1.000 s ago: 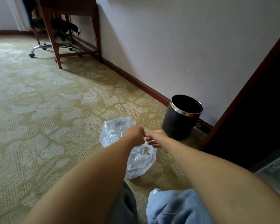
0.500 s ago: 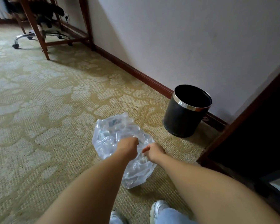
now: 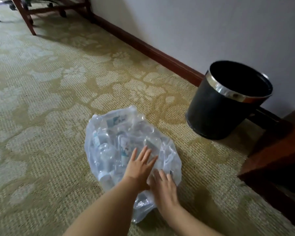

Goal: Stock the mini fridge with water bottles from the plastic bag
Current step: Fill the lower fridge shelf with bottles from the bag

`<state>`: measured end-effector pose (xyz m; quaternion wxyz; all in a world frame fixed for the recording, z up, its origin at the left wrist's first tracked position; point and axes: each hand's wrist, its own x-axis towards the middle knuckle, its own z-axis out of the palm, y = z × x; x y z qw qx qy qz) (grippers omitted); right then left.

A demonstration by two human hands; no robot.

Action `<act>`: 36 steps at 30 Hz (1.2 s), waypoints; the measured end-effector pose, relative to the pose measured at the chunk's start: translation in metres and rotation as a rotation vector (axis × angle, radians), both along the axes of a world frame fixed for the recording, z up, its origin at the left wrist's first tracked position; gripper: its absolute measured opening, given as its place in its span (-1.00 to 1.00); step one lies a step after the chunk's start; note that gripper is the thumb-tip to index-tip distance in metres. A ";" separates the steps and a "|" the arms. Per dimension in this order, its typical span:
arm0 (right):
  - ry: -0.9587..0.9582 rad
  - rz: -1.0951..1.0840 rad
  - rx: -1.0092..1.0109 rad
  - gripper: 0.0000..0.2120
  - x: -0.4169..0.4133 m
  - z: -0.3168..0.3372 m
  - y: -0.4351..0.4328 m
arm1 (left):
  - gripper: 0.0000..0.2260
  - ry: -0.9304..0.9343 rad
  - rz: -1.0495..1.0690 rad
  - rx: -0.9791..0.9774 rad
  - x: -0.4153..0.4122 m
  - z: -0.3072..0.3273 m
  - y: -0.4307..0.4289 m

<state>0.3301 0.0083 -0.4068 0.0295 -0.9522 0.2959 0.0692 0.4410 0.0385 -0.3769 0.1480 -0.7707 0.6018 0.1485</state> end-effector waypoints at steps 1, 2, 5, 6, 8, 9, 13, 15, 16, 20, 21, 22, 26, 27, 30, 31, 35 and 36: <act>-0.027 0.066 -0.055 -0.56 0.000 -0.006 -0.003 | -0.17 -0.001 0.033 -0.048 0.000 -0.011 0.004; -0.014 0.128 -0.094 -0.64 -0.001 -0.008 -0.004 | -0.25 0.002 0.055 -0.094 -0.001 -0.020 0.008; 0.052 0.341 -0.164 -0.77 -0.003 -0.005 -0.001 | -0.34 -0.006 0.026 -0.166 -0.003 -0.030 0.018; 0.055 0.383 -0.159 -0.80 -0.002 -0.004 -0.003 | -0.33 -0.015 0.030 -0.185 -0.002 -0.031 0.018; 0.070 0.341 -0.106 -0.74 0.005 -0.002 -0.013 | -0.31 -0.016 0.052 -0.198 0.002 -0.033 0.015; 0.123 0.256 -0.043 -0.65 0.011 -0.007 -0.022 | -0.28 -0.014 0.051 -0.195 0.003 -0.033 0.013; 0.184 0.033 0.030 -0.45 0.023 -0.013 -0.043 | -0.12 -0.063 0.037 -0.152 0.006 -0.038 0.006; 0.123 0.023 0.107 -0.35 0.019 -0.020 -0.047 | -0.10 -0.088 0.037 -0.127 0.007 -0.040 0.001; 0.077 -0.003 0.151 -0.31 0.016 -0.025 -0.049 | -0.10 -0.097 0.040 -0.124 0.008 -0.040 -0.001; 0.035 -0.138 0.331 -0.60 0.005 -0.045 -0.039 | -0.19 -0.087 0.048 -0.115 0.005 -0.037 -0.007; 0.012 -0.160 0.350 -0.63 0.003 -0.048 -0.036 | -0.21 -0.079 0.054 -0.121 0.005 -0.037 -0.007; -0.030 -0.184 0.384 -0.61 0.002 -0.050 -0.034 | -0.23 -0.076 0.057 -0.129 0.005 -0.038 -0.007; -0.278 -0.251 0.500 -0.37 -0.006 -0.048 -0.034 | -0.21 -0.071 0.004 -0.138 0.006 -0.038 -0.005; -0.356 -0.263 0.512 -0.36 -0.009 -0.047 -0.033 | -0.20 -0.072 -0.013 -0.131 0.006 -0.039 -0.003; -0.537 -0.307 0.550 -0.41 -0.017 -0.042 -0.029 | -0.19 -0.031 -0.076 -0.166 0.006 -0.039 -0.001; -0.567 -0.311 0.578 -0.40 -0.020 -0.039 -0.029 | -0.18 -0.002 -0.124 -0.214 0.006 -0.037 0.000; -0.706 -0.409 0.737 -0.43 -0.033 -0.032 -0.032 | -0.31 0.078 -0.318 -0.455 0.002 -0.034 0.007; -0.737 -0.448 0.786 -0.44 -0.035 -0.032 -0.031 | -0.34 0.110 -0.295 -0.478 -0.001 -0.034 0.009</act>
